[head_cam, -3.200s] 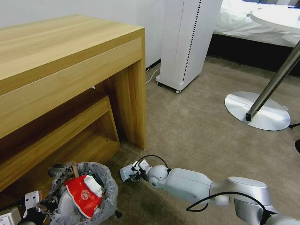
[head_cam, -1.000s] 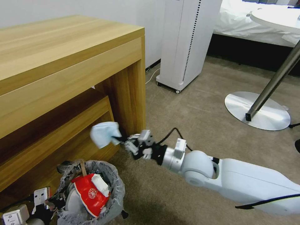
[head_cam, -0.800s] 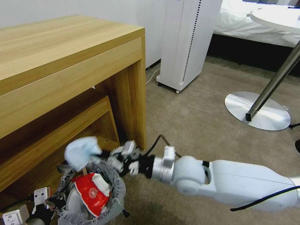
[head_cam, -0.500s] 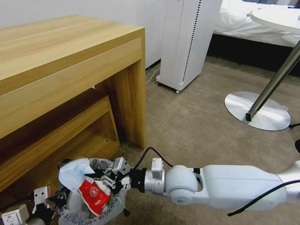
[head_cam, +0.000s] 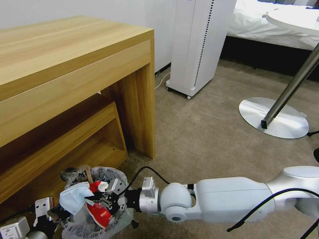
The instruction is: Pick up the trash bin and place the garbage on the floor into it.
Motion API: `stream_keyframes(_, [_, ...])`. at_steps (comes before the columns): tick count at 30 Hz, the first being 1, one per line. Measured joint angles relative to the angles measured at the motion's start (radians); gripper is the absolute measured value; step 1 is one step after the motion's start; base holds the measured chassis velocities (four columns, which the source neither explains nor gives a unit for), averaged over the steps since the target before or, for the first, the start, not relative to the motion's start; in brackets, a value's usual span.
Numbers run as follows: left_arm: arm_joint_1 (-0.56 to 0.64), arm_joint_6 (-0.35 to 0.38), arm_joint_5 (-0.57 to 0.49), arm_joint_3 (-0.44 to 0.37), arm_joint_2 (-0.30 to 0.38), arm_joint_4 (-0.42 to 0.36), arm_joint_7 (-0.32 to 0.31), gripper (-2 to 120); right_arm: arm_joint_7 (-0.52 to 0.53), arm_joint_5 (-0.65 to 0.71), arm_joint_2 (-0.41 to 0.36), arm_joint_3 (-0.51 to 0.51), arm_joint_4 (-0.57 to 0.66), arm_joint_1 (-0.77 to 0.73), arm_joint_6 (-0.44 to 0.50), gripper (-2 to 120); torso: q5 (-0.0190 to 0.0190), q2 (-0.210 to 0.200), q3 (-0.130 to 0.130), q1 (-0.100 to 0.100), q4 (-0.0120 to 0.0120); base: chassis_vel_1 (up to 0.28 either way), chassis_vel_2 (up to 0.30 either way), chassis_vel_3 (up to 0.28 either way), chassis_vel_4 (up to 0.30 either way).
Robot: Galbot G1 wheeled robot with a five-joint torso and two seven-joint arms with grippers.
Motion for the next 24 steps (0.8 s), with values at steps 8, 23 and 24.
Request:
stream_keyframes(8, [-0.007, -0.001, -0.005, 0.000, 0.004, 0.007, -0.001, 1, 0.020, 0.000, -0.014, -0.006, -0.004, -0.011, -0.019, 0, 0.0001, 0.000, 0.000, 0.000, -0.0001, 0.000, 0.000, 0.000, 0.000])
stream_keyframes(23, [-0.007, -0.003, -0.003, 0.001, 0.000, 0.011, -0.002, 1, 0.049, -0.026, -0.030, 0.000, -0.012, -0.034, -0.027, 19, 0.0002, 0.000, 0.000, 0.000, 0.0000, 0.000, 0.000, 0.000, 0.000])
stream_keyframes(24, [-0.007, -0.003, -0.002, 0.001, 0.000, 0.012, -0.002, 1, 0.049, -0.027, -0.031, 0.002, -0.010, -0.034, -0.024, 22, 0.0001, 0.000, 0.000, 0.000, -0.0001, 0.000, 0.000, 0.000, 0.000])
